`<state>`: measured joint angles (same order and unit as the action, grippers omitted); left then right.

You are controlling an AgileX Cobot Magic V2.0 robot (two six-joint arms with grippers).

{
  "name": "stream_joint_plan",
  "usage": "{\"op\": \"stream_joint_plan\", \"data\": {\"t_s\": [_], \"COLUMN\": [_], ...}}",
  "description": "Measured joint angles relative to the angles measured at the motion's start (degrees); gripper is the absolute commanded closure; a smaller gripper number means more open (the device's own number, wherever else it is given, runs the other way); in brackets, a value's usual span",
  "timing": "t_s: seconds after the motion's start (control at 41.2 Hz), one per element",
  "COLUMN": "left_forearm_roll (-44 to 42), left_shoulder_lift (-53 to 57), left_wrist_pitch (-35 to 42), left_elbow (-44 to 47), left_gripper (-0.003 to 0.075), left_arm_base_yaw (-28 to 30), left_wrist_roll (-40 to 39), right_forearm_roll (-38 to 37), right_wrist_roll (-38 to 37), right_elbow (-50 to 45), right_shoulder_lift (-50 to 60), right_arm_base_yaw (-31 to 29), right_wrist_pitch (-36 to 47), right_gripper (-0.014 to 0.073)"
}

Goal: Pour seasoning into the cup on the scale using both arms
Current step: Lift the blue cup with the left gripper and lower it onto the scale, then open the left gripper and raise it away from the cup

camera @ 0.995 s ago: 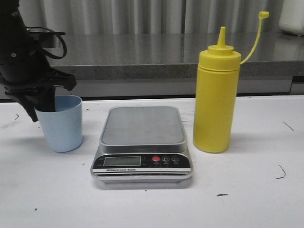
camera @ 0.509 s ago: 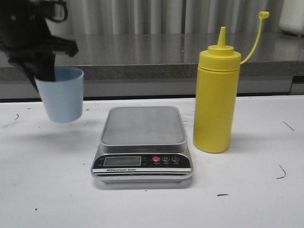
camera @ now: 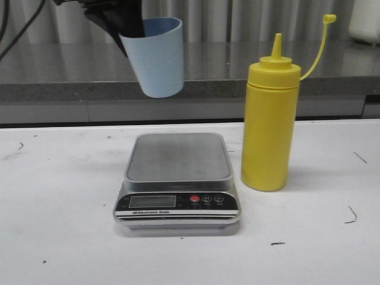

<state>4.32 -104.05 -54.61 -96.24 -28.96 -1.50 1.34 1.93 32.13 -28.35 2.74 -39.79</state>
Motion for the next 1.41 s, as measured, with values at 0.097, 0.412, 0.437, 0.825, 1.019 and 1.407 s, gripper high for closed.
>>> {"op": "stream_joint_plan", "data": {"t_s": [0.097,0.412,0.437,0.825,1.019,1.407], "left_forearm_roll": [0.0,0.0,0.0,0.1,0.3,-1.7], "left_shoulder_lift": [-2.3,-8.4,-8.6,-10.8,-10.9,4.6], "left_wrist_pitch": [0.6,1.1,1.1,0.8,0.0,2.3], "left_elbow": [0.0,0.0,0.0,-0.2,-1.1,6.2], "left_gripper": [0.074,0.074,0.0739,0.0357,0.0281,0.0281], "left_arm_base_yaw": [-0.9,-0.9,-0.9,-0.9,-0.9,-1.0], "left_wrist_roll": [0.0,0.0,0.0,0.0,0.0,0.0], "right_forearm_roll": [0.0,0.0,0.0,0.0,0.0,0.0], "right_wrist_roll": [0.0,0.0,0.0,0.0,0.0,0.0], "right_elbow": [0.0,0.0,0.0,0.0,0.0,0.0], "right_shoulder_lift": [0.0,0.0,0.0,0.0,0.0,0.0], "right_arm_base_yaw": [0.0,0.0,0.0,0.0,0.0,0.0], "right_wrist_pitch": [0.0,0.0,0.0,0.0,0.0,0.0], "right_gripper": [0.0134,0.0134,0.0134,0.0134,0.0134,0.0134]}}
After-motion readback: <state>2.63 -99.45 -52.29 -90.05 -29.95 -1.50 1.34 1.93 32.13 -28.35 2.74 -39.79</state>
